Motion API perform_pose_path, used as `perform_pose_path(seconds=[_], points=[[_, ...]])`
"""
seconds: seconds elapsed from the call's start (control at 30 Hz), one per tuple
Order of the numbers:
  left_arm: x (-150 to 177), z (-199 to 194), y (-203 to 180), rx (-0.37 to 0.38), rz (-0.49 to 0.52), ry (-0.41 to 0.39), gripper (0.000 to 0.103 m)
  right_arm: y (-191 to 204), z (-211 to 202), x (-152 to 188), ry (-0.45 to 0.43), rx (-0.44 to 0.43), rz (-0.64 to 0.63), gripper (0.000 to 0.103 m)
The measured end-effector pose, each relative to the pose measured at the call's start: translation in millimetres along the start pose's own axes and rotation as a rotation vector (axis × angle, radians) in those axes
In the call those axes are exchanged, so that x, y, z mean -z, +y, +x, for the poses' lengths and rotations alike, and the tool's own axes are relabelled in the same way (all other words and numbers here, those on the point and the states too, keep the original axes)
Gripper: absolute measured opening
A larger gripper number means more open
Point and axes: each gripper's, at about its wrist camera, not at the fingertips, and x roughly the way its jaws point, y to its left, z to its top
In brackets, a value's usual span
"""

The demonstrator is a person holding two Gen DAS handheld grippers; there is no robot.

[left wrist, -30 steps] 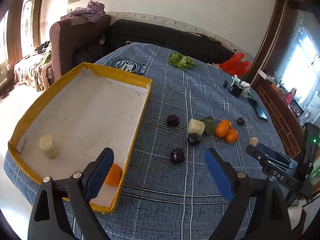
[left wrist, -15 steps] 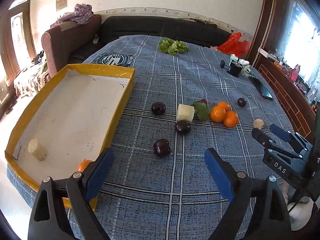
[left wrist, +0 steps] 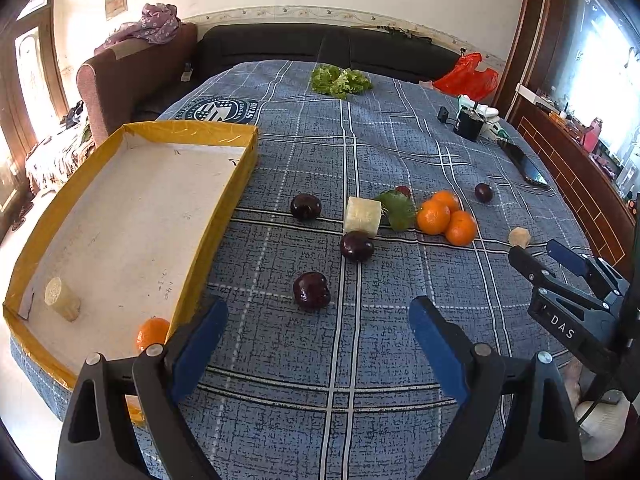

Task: Organize fruits
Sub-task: 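Withdraw both grippers from the tray back over the fruit, then grasp a dark plum with the left gripper while the right grasps a white cube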

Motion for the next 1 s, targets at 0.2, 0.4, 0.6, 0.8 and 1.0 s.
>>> perform_pose_path(seconds=[0.2, 0.4, 0.6, 0.8, 1.0], points=[[0, 3, -2, -0.004, 0.007, 0.003, 0.092, -2, 2, 1, 0.002, 0.0, 0.005, 0.069], [2, 8, 4, -0.036, 0.024, -0.014, 0.09, -25, 7, -3, 0.021, -0.018, 0.058, 0.069], [8, 24, 6, 0.007, 0.058, 0.025, 0.05, -95, 28, -4, 0.089, -0.134, 0.309, 0.07], [14, 29, 9, 0.033, 0.083, 0.026, 0.05, -112, 47, -1, 0.128, -0.175, 0.384, 0.07], [12, 37, 11, 0.04, 0.097, 0.033, 0.05, -105, 66, -12, 0.155, -0.104, 0.341, 0.069]])
